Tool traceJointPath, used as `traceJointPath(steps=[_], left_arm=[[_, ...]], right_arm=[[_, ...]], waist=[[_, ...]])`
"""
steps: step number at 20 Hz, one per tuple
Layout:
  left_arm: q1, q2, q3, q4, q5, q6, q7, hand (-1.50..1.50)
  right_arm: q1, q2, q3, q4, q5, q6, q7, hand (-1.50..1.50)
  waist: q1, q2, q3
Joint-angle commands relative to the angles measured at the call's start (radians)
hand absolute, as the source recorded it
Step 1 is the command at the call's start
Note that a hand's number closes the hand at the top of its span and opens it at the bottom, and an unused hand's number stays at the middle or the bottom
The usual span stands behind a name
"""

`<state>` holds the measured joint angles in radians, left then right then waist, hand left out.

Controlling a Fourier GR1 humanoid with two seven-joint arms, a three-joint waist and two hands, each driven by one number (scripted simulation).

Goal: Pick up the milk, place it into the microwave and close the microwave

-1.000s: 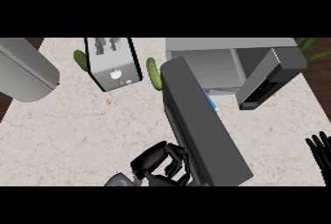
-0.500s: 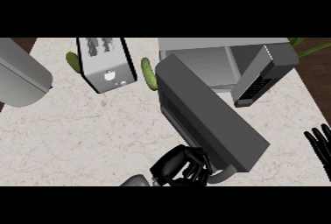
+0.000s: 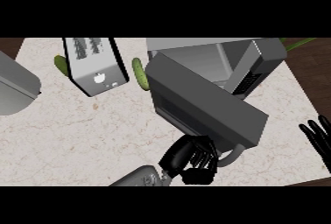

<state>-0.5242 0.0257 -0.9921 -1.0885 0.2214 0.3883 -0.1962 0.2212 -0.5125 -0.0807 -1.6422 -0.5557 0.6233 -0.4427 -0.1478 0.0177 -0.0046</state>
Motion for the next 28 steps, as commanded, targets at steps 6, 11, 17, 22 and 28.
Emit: traceJointPath(steps=[6, 11, 17, 22, 28], left_arm=[[-0.180, -0.025, 0.024, 0.028, 0.157, 0.181, -0.025, 1.50], [-0.244, -0.025, 0.053, 0.097, 0.228, 0.240, -0.049, 1.50], [-0.347, -0.026, 0.093, 0.184, 0.310, 0.247, -0.080, 1.50], [-0.387, -0.026, 0.134, 0.259, 0.395, 0.211, -0.111, 1.50], [-0.433, -0.026, 0.159, 0.305, 0.469, 0.201, -0.152, 1.50]], right_arm=[[0.002, -0.034, 0.027, -0.096, -0.072, 0.023, 0.075, -1.50], [-0.008, -0.047, 0.017, -0.132, -0.112, 0.000, 0.109, -1.50], [-0.018, -0.056, 0.029, -0.164, -0.140, -0.025, 0.155, -1.50], [-0.026, -0.068, 0.022, -0.180, -0.165, -0.028, 0.173, -1.50], [-0.049, -0.091, -0.009, -0.179, -0.206, -0.050, 0.198, -1.50]], waist=[[-0.050, 0.009, -0.001], [-0.075, 0.019, -0.002], [-0.088, 0.029, -0.001], [-0.095, 0.038, 0.000], [-0.099, 0.044, 0.000]])
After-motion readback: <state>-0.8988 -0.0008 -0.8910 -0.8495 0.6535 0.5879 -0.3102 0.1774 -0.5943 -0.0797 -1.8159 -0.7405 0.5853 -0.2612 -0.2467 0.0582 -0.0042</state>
